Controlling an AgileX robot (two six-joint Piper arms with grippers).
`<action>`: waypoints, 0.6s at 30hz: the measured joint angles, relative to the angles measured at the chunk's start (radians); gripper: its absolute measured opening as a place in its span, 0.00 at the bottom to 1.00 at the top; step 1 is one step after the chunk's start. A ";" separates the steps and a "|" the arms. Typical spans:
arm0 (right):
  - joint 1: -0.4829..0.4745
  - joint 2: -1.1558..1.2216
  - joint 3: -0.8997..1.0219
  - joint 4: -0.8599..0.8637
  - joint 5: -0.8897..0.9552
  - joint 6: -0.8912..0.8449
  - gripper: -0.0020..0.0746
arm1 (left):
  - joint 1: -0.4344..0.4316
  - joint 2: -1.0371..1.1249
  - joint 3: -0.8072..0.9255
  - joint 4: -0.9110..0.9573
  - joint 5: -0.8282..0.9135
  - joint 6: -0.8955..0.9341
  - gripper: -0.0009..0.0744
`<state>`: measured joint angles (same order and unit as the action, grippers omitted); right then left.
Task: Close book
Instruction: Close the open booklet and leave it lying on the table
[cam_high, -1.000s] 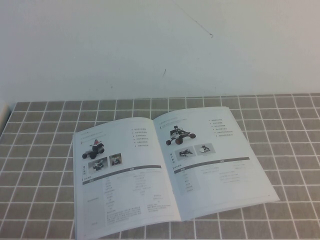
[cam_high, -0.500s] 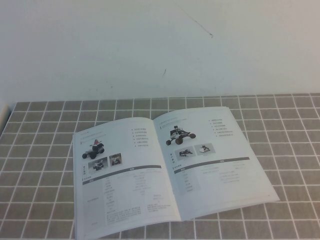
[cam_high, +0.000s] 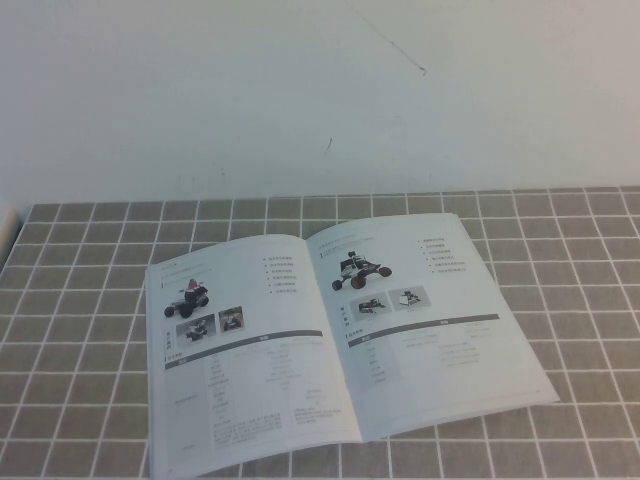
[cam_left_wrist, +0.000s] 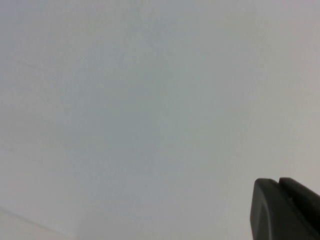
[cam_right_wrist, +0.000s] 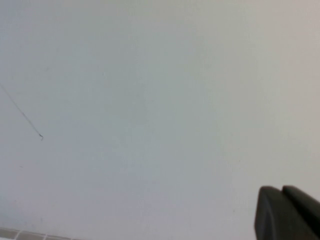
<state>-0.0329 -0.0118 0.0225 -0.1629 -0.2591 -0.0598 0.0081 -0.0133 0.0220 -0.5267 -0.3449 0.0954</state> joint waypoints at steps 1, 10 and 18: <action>0.000 0.000 -0.017 0.020 0.041 0.000 0.02 | 0.000 0.000 0.000 -0.014 -0.009 -0.001 0.01; 0.000 0.203 -0.405 0.136 0.412 -0.007 0.02 | 0.000 0.007 -0.105 -0.101 0.141 0.064 0.01; 0.000 0.611 -0.691 0.143 0.589 -0.101 0.02 | 0.000 0.225 -0.308 -0.097 0.345 0.376 0.01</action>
<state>-0.0329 0.5989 -0.6683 -0.0203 0.3302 -0.1607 0.0081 0.2116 -0.2860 -0.6233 0.0000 0.4710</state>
